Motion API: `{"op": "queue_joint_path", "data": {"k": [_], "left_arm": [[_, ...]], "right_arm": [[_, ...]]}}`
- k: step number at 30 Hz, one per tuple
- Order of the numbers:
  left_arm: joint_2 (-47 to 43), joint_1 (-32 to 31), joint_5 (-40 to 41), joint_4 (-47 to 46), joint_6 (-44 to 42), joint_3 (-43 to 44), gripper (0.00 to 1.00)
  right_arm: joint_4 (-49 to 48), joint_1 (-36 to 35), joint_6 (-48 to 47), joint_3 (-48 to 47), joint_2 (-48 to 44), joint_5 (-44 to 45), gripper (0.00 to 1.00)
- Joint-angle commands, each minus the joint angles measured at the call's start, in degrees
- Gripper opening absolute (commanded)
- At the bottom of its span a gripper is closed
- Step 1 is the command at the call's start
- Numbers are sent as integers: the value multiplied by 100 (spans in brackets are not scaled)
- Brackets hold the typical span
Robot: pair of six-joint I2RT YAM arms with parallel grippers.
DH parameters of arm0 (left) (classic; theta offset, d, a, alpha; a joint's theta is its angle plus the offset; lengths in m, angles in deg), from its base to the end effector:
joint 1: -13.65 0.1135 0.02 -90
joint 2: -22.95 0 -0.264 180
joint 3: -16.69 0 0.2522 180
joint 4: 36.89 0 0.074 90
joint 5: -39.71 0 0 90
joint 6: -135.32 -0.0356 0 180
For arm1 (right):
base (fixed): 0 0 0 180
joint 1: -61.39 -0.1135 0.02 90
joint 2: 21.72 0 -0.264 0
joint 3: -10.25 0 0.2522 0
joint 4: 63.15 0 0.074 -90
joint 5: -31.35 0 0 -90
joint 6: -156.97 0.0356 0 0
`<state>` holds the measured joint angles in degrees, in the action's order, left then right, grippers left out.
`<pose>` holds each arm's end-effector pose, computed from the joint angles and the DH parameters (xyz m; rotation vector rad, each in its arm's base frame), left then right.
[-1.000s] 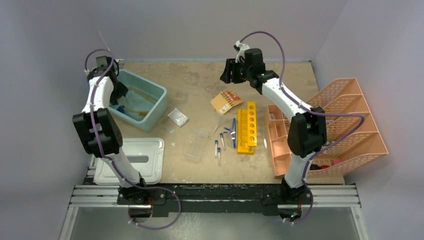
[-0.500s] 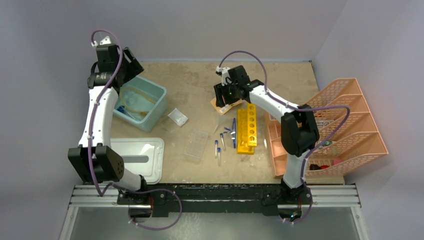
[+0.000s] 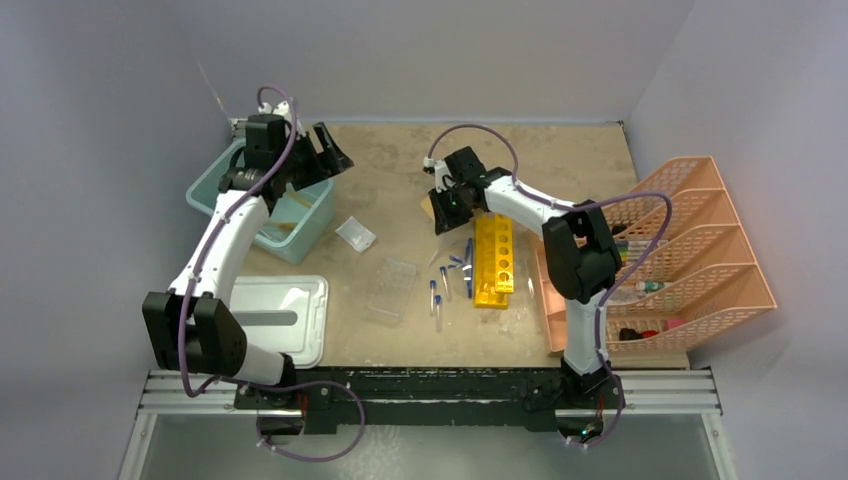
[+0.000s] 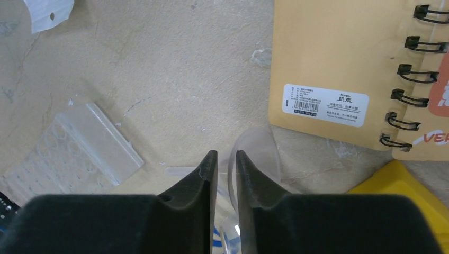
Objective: Organize the chemistry lab equipment
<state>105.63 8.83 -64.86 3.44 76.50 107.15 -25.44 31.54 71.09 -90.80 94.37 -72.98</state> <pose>0.3258 -0.0365 0.3511 -0.3486 2.1586 -0.6346 0.3819 0.2293 0.1988 -0.6693 2.4481 0.5545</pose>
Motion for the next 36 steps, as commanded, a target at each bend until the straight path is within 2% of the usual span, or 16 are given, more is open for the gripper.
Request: {"op": "queue_joint_path", "data": {"k": [1, 3, 6, 16, 20, 25, 31, 34, 36], "left_arm": [[-304, -152, -431, -739, 241, -232, 76], [-297, -220, -482, -852, 309, -369, 75], [-300, -370, -586, -1020, 382, -587, 75], [30, -1466, -835, -1922, 564, -1403, 74], [239, -1833, -833, -1952, 379, -1497, 68], [292, -1977, -831, -2054, 289, -1576, 57], [259, -1984, -1847, -1949, 12, -1556, 41], [312, -1988, -2012, -1884, -46, -1391, 36], [372, -1988, -1899, -1524, -262, -1247, 35]], "right_arm": [[-3, -13, 53, -170, -56, -384, 16], [-56, -17, 62, -178, -104, -395, 8], [-198, -13, 81, -153, -221, -423, 1], [-787, -6, 537, -260, -645, -1262, 0], [-1134, -5, 836, -244, -856, -1567, 0], [-1441, 21, 1058, -208, -1100, -1953, 0], [-1507, 210, 1052, -221, -1231, -2745, 0], [-1594, 264, 1114, -192, -1298, -2940, 0], [-1651, 264, 1182, -222, -1317, -3076, 0]]}}
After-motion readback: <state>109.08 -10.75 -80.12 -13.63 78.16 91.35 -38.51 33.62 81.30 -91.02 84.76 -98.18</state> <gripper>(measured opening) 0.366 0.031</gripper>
